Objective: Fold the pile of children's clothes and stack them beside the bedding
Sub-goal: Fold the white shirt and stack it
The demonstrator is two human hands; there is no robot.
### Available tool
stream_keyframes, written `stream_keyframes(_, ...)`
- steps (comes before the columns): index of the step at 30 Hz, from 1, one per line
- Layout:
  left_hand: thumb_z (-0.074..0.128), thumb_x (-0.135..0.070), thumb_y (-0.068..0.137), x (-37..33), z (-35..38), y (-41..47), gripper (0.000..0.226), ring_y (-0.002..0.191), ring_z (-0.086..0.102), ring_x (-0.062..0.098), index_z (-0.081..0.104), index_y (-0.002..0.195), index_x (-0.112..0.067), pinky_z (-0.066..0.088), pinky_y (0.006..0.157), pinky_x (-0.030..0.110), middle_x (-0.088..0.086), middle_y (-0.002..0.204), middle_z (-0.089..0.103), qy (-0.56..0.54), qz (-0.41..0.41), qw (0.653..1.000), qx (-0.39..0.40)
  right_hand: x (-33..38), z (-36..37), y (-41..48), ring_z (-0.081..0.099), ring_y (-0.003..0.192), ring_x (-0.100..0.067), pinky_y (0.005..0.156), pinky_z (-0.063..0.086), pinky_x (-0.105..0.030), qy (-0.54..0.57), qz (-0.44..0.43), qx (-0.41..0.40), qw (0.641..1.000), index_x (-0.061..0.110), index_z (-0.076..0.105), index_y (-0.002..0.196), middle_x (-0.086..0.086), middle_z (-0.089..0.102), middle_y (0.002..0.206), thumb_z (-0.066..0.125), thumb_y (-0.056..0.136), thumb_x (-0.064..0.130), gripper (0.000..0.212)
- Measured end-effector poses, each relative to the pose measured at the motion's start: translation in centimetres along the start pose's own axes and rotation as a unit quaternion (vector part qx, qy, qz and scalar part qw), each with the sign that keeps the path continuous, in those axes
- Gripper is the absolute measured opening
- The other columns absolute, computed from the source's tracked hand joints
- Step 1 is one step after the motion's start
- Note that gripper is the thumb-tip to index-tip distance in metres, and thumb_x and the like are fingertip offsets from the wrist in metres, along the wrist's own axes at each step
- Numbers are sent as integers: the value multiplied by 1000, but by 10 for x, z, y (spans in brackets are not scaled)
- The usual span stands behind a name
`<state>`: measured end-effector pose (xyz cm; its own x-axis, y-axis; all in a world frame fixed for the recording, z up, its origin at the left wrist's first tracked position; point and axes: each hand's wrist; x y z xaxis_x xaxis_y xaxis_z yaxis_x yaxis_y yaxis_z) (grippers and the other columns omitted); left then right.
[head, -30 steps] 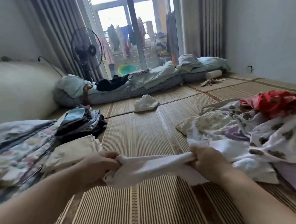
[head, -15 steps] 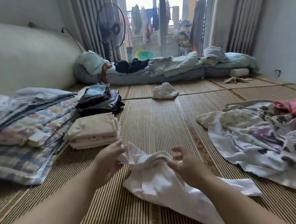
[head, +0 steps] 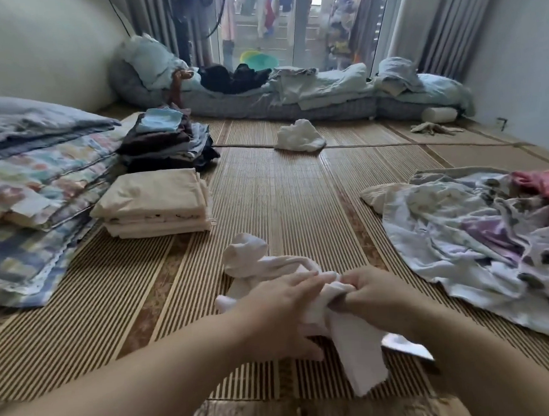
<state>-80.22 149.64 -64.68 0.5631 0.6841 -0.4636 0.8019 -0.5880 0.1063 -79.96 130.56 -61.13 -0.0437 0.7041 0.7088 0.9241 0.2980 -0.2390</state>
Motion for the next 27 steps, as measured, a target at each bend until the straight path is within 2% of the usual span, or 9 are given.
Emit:
stream_keyframes(3,70,-38,75,0,-3,1,53,109,54,3,43,121,-46,39,87,12,-17,118,60,-41,-39,992,-117,13,-3,6,62,68,-21,64,47,-36,205,-12,-58,977,8,68,76,-9,66,73,70,64,29,24)
stream_keyframes(5,61,-31,85,7,-11,-2,10,80,62,8,58,94,-34,47,66,20,-12,86,66,-53,-90,982,-159,21,-8,7,64,66,-20,59,50,-34,312,-15,-72,947,8,68,87,-11,68,79,77,71,20,22)
stream_keyframes(9,57,-38,92,20,-22,-9,29,44,47,-1,57,64,-36,34,43,17,-17,51,54,-138,-151,965,-162,28,-21,8,66,57,-14,50,55,-29,502,14,-108,858,12,64,97,-5,71,73,73,71,22,29)
stream_keyframes(11,58,-41,92,18,-26,-10,29,47,49,-3,59,64,-35,35,46,18,-19,53,54,-147,-151,963,-167,27,-24,8,67,55,-12,49,55,-25,559,18,-132,818,13,63,94,-3,71,67,66,84,11,11)
stream_keyframes(13,68,-45,83,12,-28,-11,14,77,59,-7,63,96,-46,46,60,14,-23,86,62,-180,-147,958,-167,29,-22,8,67,55,-11,50,55,-22,586,21,-132,799,11,63,94,-5,70,68,56,91,2,11)
stream_keyframes(15,77,-51,69,6,-26,-12,72,111,52,2,40,131,-56,48,88,22,-14,122,50,-168,-127,966,-152,33,-17,5,66,53,-12,47,54,-21,595,23,-96,798,6,63,96,-8,70,67,49,94,-1,16)
stream_keyframes(18,75,-51,65,-14,-20,-9,88,112,43,-8,29,140,-51,37,101,17,-22,121,44,-105,-46,980,-160,40,-10,-5,64,50,-15,42,50,-20,616,9,8,788,-5,62,105,-16,69,70,42,92,-9,24)
stream_keyframes(22,73,-6,79,-17,-22,-4,44,86,59,-12,62,102,-42,49,75,9,-25,91,62,-181,-45,950,-249,46,-6,-15,70,65,-22,53,55,-26,591,-18,74,803,-4,62,105,-19,71,83,36,85,-19,36)
stream_keyframes(27,59,-12,87,-7,-35,-3,22,60,60,10,71,72,-23,46,54,24,-1,68,67,-270,-153,912,-269,20,-6,-19,68,81,-9,62,50,-18,95,-17,-110,989,26,64,90,7,70,92,66,83,9,19)
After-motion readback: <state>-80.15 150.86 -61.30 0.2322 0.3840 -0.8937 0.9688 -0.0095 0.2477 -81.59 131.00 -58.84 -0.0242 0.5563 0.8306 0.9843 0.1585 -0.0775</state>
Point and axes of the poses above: each hand's wrist, its own y-axis towards the middle knuckle, its own z-axis out of the palm, x = y × z
